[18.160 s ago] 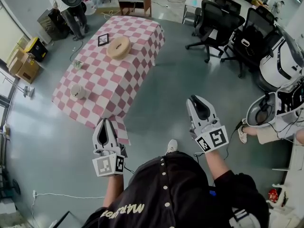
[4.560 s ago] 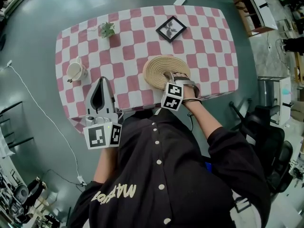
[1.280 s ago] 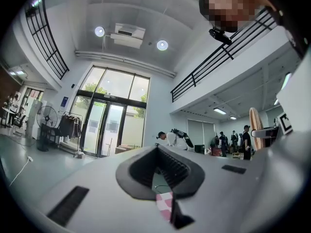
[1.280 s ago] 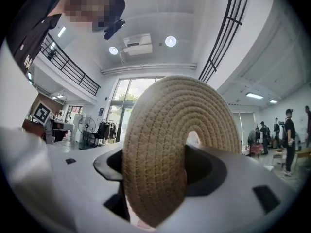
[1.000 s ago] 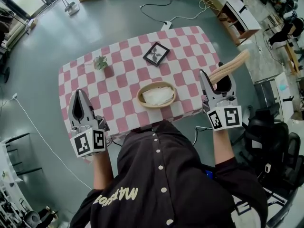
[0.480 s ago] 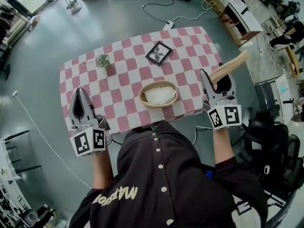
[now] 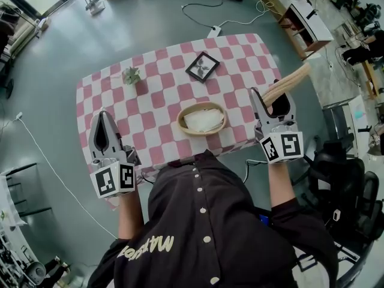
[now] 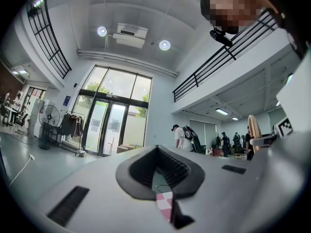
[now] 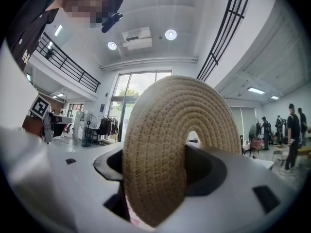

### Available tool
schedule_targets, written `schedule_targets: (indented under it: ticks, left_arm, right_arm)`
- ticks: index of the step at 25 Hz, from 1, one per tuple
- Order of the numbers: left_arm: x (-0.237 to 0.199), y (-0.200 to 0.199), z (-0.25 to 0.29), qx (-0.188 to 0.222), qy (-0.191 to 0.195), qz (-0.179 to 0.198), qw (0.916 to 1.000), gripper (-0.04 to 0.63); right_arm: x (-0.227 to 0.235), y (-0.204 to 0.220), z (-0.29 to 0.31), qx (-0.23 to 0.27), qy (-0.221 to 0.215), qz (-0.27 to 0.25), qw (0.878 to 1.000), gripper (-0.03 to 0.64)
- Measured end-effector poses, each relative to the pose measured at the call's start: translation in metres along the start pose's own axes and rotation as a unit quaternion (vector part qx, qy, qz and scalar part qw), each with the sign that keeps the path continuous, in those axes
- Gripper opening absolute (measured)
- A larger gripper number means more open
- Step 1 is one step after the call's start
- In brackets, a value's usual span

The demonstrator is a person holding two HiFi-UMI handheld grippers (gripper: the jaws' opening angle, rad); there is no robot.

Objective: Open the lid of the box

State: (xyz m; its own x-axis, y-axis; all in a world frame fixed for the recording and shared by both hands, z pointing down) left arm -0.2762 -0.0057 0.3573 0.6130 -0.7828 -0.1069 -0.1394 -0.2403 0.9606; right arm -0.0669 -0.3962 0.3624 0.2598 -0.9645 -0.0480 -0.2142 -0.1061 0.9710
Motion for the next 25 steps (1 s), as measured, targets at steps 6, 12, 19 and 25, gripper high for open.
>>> schedule_targets:
  ticks: [6,12,19,25]
  left_arm:
    - [0.0014,0.0016,0.0012,0.0,0.001,-0.001,1.0,0.011]
    - [0.0028,0.0035,0.0037,-0.001,0.003,-0.004,1.0,0.011]
    - [0.0041,0.0049,0.0046,-0.002,0.002,-0.003,1.0,0.011]
    - [0.0048,0.0062,0.0061,-0.003,0.004,-0.003,1.0,0.011]
  right_arm:
    - [-0.0011,-0.0003,0.0022,0.0,-0.001,0.001,1.0,0.316]
    - [-0.0007,0.0,0.0028,-0.002,-0.002,-0.001,1.0,0.316]
    - [0.0006,-0.0001,0.0027,-0.001,-0.005,0.003,1.0,0.316]
    - [-0.0011,0.0025,0.0037,-0.007,-0.006,-0.004,1.0,0.316]
Point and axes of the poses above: the fingertips, and each gripper's own axes: z forward along the fingers, x to its right, y out of its underside, the point moved 6 cm from there along -z, backward along the fingers, and after that the axes turned 10 degrees about x, right-handed, at the moved point
